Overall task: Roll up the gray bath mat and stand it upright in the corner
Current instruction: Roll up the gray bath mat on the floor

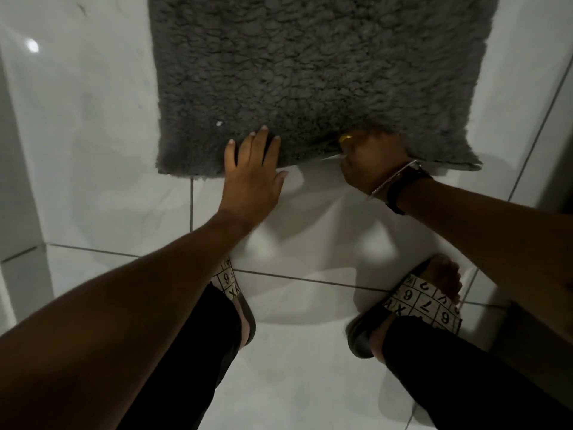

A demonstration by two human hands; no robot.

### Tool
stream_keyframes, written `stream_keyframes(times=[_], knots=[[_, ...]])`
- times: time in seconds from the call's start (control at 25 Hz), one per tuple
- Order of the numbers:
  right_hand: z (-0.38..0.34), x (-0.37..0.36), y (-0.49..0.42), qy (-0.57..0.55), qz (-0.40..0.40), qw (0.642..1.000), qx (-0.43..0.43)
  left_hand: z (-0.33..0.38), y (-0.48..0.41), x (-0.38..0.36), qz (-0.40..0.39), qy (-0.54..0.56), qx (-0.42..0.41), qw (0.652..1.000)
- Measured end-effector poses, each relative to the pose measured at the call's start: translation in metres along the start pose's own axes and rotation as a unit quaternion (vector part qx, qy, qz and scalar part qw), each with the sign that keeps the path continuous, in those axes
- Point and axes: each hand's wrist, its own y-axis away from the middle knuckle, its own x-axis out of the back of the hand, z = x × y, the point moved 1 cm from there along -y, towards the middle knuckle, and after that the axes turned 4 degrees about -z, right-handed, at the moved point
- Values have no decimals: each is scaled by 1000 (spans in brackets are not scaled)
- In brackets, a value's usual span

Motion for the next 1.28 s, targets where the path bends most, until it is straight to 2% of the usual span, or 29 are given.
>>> stream_keyframes(times=[0.12,0.24,0.32,0.4,0.52,0.68,0.72,0.88,1.04,1.16,1.28], knots=[[16,14,-17,-62,18,996,-61,-1,-20,16,109,-52,-28,992],[25,22,-30,-91,59,987,-116,4,-39,13,182,-115,-115,970],[27,26,-42,-63,82,986,-130,2,-49,5,142,-99,-127,977],[25,31,-50,-36,128,982,-137,-6,-69,2,87,-20,-77,993],[1,26,-45,-62,185,972,-133,-16,-94,7,85,14,-46,995],[-19,-7,-33,-55,85,991,-89,-20,-114,16,69,37,-65,995],[-12,-11,-36,-43,82,992,-89,-21,-118,20,67,43,-71,994],[15,0,-67,35,135,987,-83,-24,-142,44,85,44,-79,992],[35,26,-103,69,155,981,-97,-20,-140,54,156,49,-24,986],[46,43,-131,79,151,979,-110,-22,-151,57,114,52,-29,992],[52,63,-152,42,168,962,-212,-33,-193,76,83,96,-1,992]])
